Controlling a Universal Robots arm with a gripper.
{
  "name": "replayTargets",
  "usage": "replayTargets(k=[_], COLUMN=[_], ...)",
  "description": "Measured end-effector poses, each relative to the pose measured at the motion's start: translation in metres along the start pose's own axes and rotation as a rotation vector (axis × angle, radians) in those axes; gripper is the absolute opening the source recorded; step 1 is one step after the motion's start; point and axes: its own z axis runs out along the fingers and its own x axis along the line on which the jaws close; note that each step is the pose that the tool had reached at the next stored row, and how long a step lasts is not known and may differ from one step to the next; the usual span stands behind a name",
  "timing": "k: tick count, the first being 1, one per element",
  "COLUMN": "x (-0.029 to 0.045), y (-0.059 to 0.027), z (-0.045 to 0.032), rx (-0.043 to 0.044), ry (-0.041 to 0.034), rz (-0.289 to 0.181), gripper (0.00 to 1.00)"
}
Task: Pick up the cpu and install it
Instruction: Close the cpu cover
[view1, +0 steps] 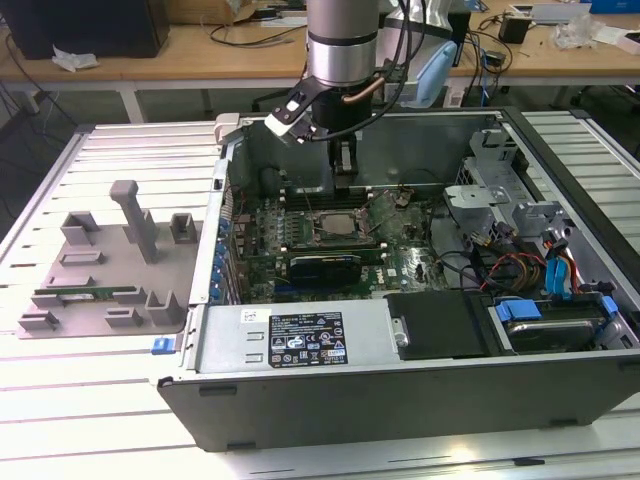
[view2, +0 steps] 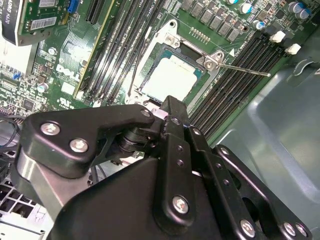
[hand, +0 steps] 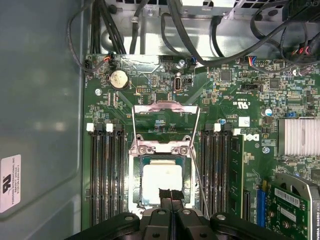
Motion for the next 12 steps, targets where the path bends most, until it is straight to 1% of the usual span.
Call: replayTargets(k=[6, 7, 9, 12], x=[0.0000, -0.0001, -0.0001, -0.0002], y=[0.0000, 0.0000, 0.0002, 0.0020], z=[-0.0002, -0.0007, -0.0049, -0.0051], rx=[0.0001, 0.0003, -0.0001, 0.0002], ry=[0.0000, -0.0004, 0.0002, -0.0001], rz=[0.000, 0.000, 0.000, 0.000], gripper=[0.11, 0.11, 0.11, 0.11])
